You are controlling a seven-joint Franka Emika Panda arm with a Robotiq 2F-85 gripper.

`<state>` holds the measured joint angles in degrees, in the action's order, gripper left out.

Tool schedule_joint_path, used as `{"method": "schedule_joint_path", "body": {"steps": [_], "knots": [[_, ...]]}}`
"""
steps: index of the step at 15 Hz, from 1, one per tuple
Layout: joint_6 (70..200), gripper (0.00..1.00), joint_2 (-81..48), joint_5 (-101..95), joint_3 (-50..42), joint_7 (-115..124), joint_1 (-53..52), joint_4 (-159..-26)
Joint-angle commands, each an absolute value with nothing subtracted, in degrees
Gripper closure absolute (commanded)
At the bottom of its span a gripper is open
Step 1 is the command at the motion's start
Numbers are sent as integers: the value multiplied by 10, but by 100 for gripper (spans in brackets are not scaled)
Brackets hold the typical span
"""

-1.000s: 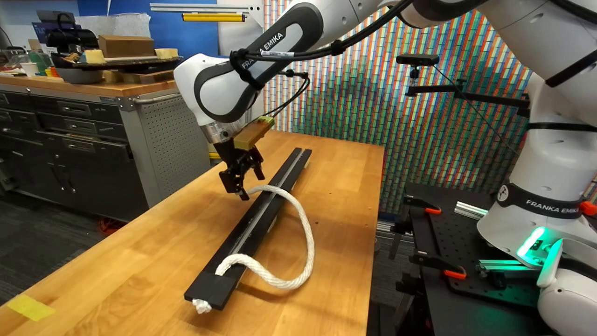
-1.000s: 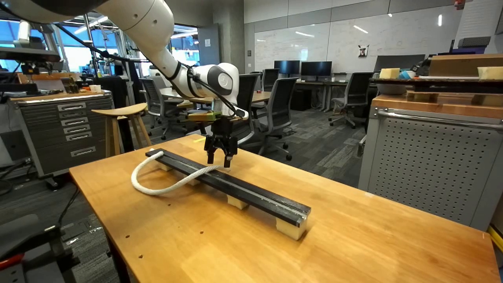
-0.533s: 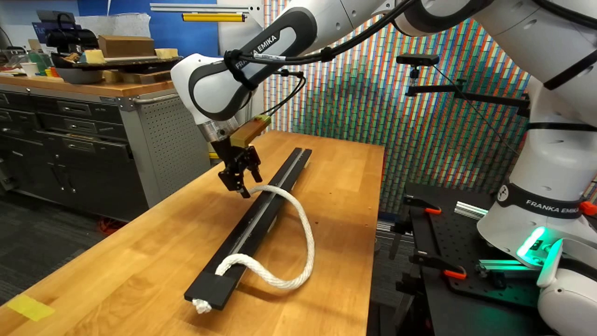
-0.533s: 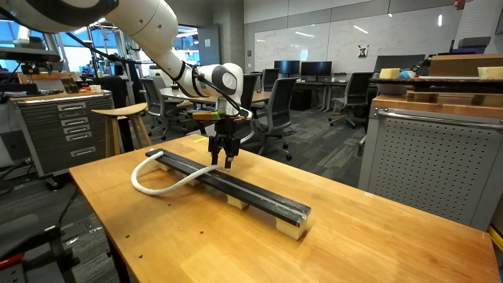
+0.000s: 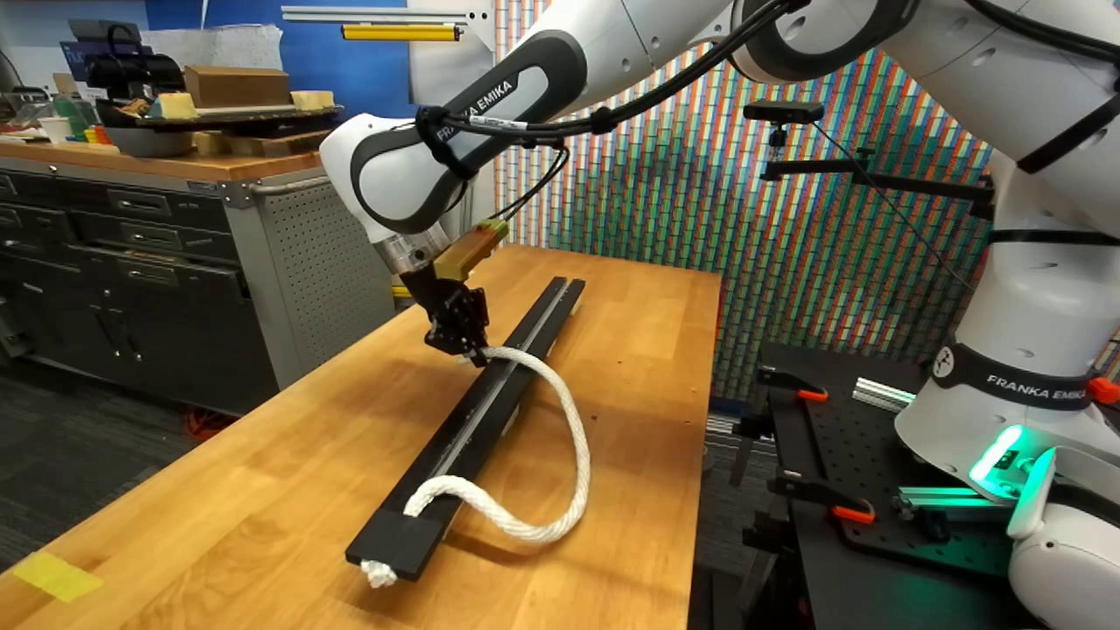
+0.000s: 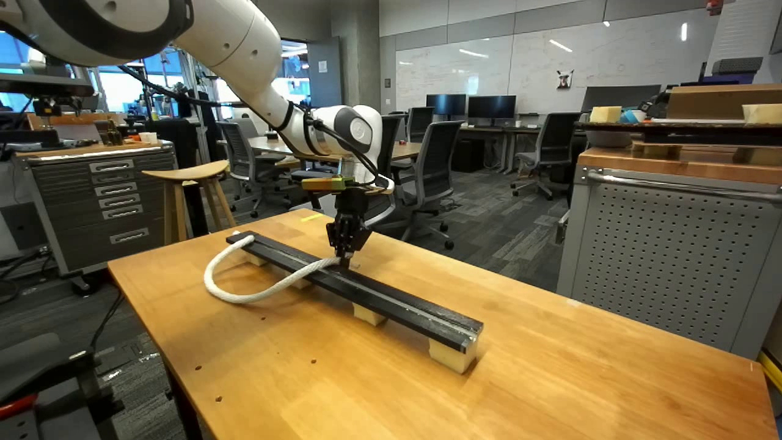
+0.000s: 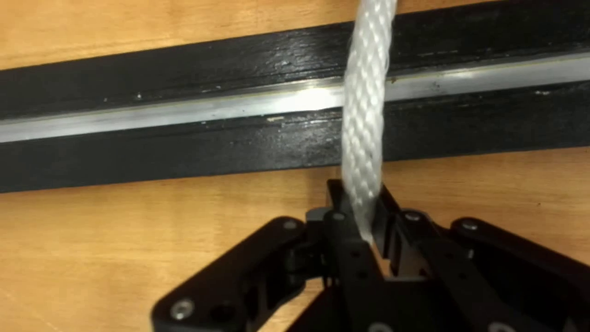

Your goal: Align the rope along the middle of the black object

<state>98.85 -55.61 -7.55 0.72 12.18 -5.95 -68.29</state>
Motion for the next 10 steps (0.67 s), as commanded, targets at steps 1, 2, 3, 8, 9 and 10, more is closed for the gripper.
{"method": "schedule_joint_path", "body": {"steps": [1, 2, 3, 8, 9, 10], "knots": [[963, 100, -564, -64, -1, 118, -64, -658], [969, 97, -558, -66, -4, 123, -64, -666], [972, 97, -549, -65, -5, 126, -63, -678], [997, 97, -502, -52, -18, 166, -53, -724], [1000, 97, -492, -47, -21, 177, -51, -730], [1002, 97, -482, -42, -25, 191, -49, -736]]}}
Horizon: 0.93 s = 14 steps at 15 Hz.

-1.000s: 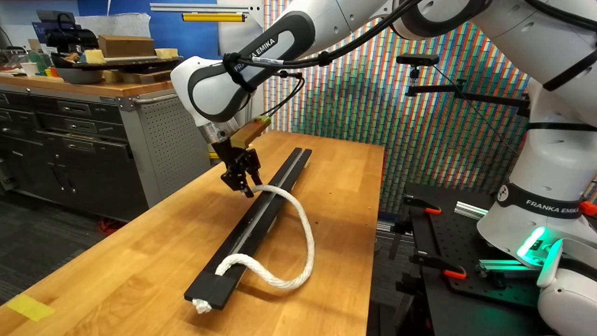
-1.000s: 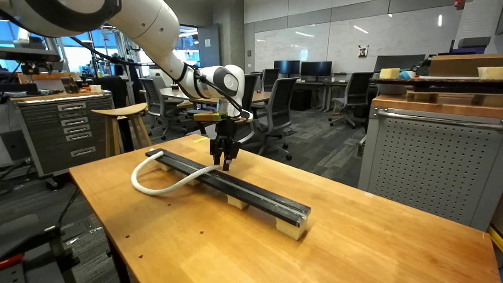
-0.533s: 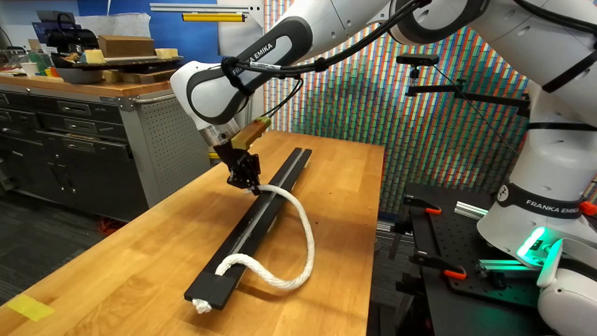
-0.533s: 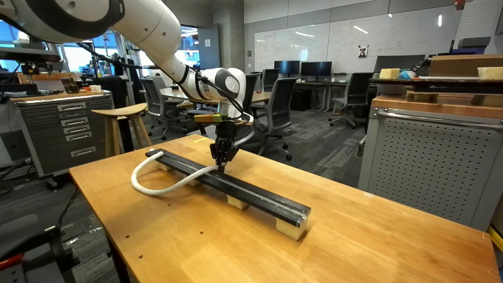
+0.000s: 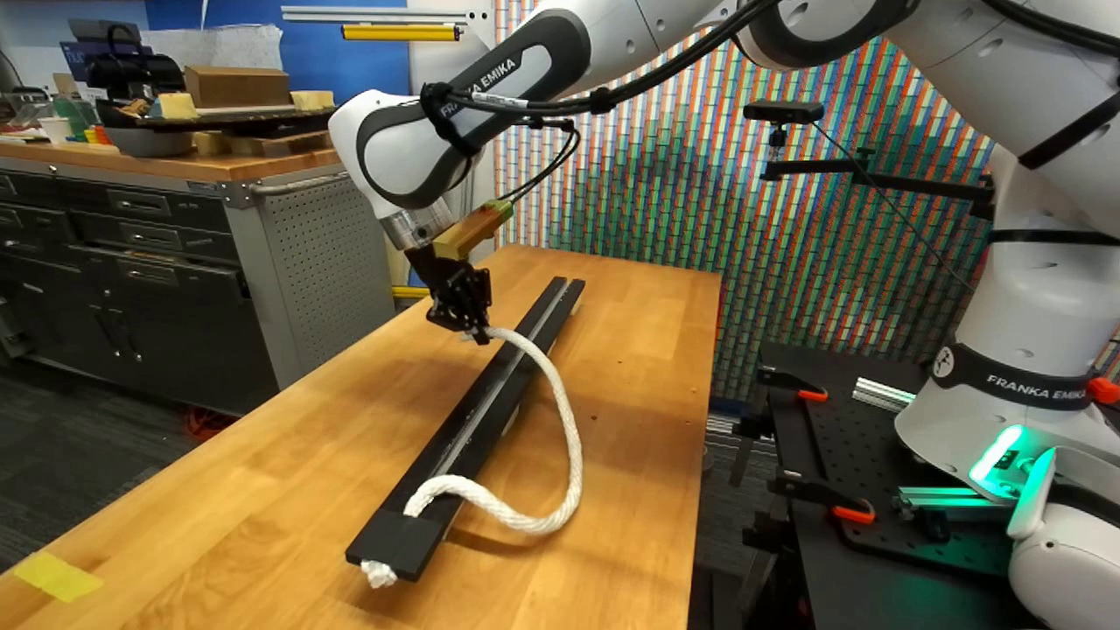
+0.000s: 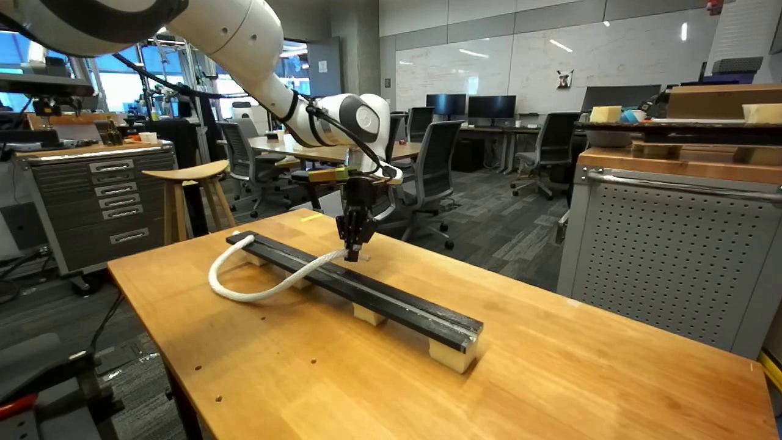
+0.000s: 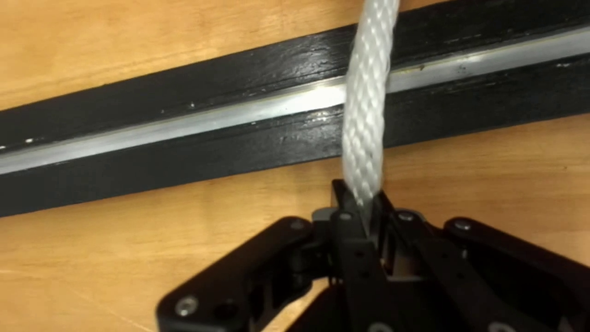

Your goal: Align the rope along the middle of the black object

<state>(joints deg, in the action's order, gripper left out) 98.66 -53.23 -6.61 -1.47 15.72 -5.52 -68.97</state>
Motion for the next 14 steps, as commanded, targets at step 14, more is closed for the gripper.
{"method": "schedule_joint_path", "body": {"steps": [14], "knots": [[1056, 97, -372, 40, -90, 304, 35, -851]]}}
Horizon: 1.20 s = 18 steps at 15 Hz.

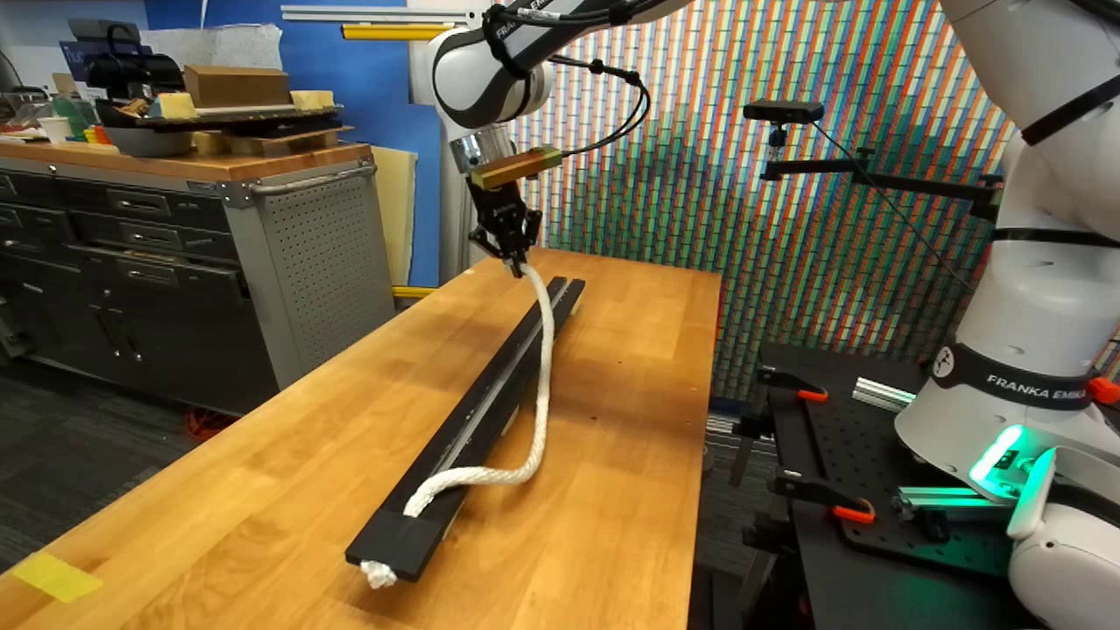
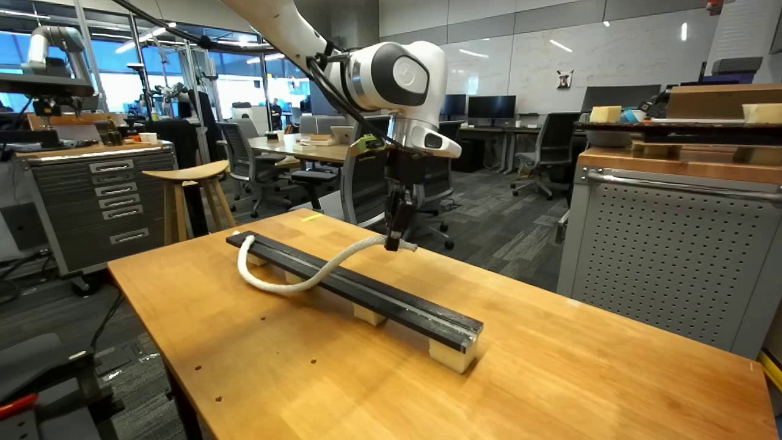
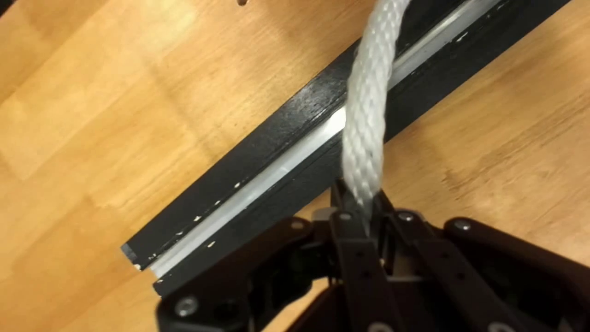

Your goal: Align the rope along the middle of the black object

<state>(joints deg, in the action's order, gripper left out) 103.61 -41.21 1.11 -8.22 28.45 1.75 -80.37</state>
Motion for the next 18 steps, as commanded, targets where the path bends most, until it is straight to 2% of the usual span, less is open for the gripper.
{"method": "schedule_joint_path", "body": {"steps": [1, 9, 18], "knots": [[1060, 97, -366, 48, -93, 307, 42, -857], [1104, 97, -327, 118, -107, 304, 94, -916], [1148, 97, -342, 179, -112, 320, 123, -914]]}}
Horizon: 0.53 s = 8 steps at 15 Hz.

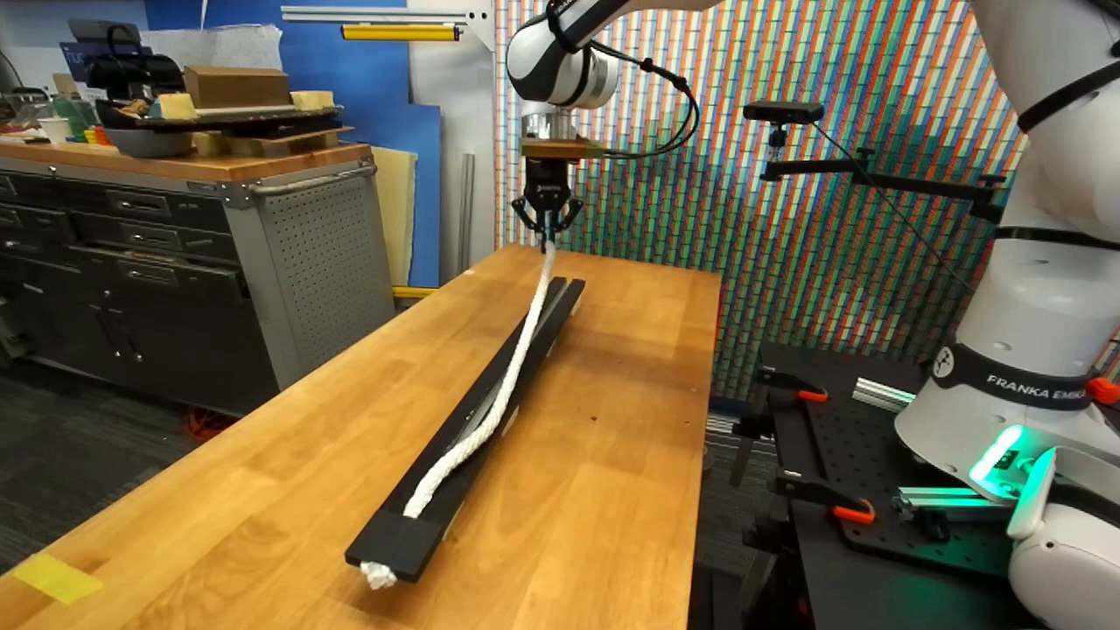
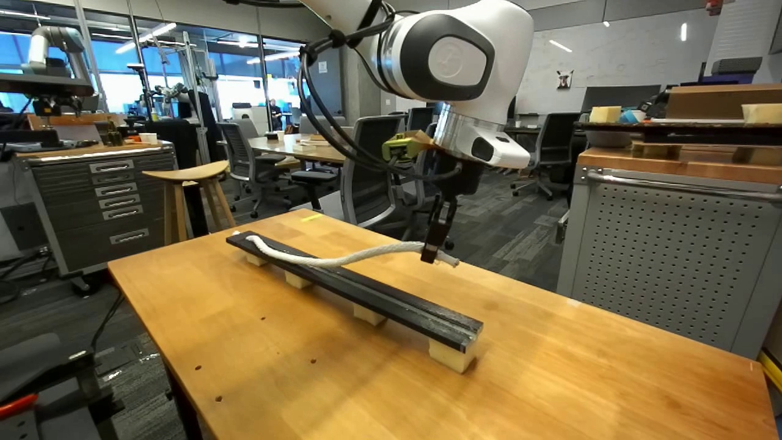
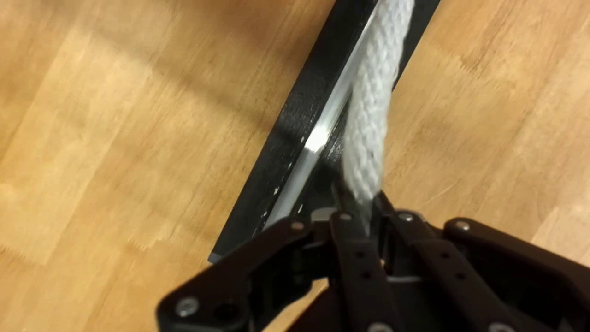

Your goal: Align the rope along the middle of the black object

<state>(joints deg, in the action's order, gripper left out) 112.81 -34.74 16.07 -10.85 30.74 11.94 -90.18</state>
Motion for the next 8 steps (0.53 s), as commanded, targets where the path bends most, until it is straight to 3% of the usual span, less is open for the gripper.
{"method": "schedule_joint_path", "body": {"steps": [1, 8], "knots": [[1152, 97, -343, 179, -113, 323, 123, -916], [1189, 97, -363, 170, -119, 366, 116, -920]]}}
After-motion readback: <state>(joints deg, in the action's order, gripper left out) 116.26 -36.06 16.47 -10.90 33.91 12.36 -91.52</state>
